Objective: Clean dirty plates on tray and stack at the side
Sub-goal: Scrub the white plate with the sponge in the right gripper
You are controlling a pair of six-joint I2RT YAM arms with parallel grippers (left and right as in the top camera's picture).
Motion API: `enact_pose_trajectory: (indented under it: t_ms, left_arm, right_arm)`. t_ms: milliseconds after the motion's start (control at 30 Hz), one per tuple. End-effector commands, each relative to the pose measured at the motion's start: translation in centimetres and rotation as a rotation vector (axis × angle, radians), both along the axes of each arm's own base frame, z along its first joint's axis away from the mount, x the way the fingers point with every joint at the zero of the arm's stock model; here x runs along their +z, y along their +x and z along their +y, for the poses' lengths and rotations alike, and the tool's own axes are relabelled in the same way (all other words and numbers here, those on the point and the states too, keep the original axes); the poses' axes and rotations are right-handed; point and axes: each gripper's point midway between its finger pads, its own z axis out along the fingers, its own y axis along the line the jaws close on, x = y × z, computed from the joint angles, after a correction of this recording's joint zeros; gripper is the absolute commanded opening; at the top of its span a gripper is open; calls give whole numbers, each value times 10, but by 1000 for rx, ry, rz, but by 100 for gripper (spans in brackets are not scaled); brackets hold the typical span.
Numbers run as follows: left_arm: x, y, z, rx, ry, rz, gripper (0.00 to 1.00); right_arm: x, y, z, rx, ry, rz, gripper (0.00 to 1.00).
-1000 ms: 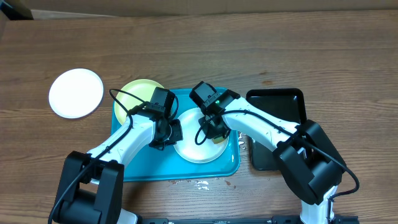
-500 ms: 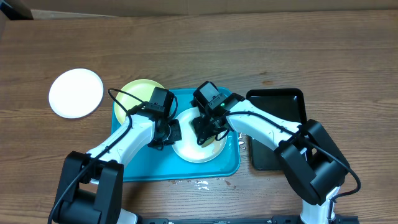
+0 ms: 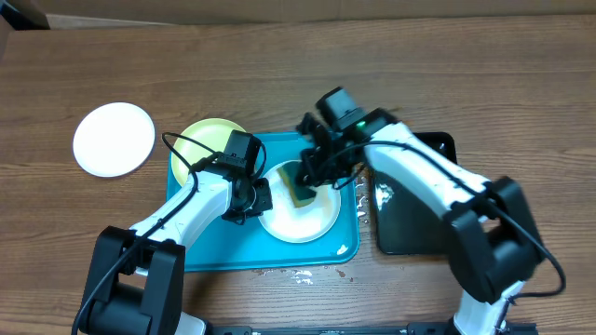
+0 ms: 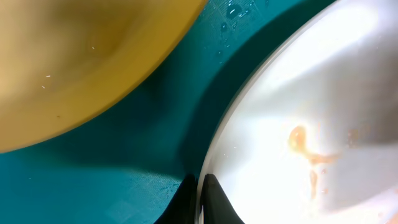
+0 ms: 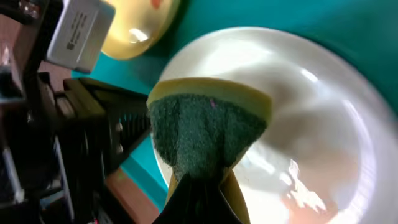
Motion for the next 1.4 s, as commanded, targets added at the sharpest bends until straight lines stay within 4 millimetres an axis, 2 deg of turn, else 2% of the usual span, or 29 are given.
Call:
enact_pose_trajectory:
  t_ms: [0,200,467,567,767,900,1000,1067,1200,1367]
  left_arm:
    - [-3,-3,1,-18,9,9,4]
    - [-3,-3,1,-18,9,9,4]
    - [-3,-3,1,-18,9,9,4]
    - [-3,-3,1,-18,9,9,4]
    - [-3,-3,1,-18,9,9,4]
    - [-3,-3,1,-17,9,9,4]
    - [-3,-3,1,-17,10,8,4]
    - [-3,-3,1,-18,10,9,4]
    - [-3,-3,1,-21,10,8,4]
    - [-4,-3,1,-22,13,7,4]
  right_arm:
    - [13,6,-16,-17,-73,-70,4]
    - [-30,-8,-40,-26,-250,-78,4]
    - [-68,-23,-49,-94,-271,-37,4]
    - [-73,-33,-44,-95,-241,-6,4]
    - [-76,-52,-18,-75,-167,28,4]
    - [-71,-54,5,-64,-120,-6,4]
    - [-62,-42,17,-65,-72,-59,4]
    - [-50,-26,19,-86,-47,-86,4]
    - [-17,7,11,-149,-10,-112,4]
    - [17,26,-11,-145,33,-131,4]
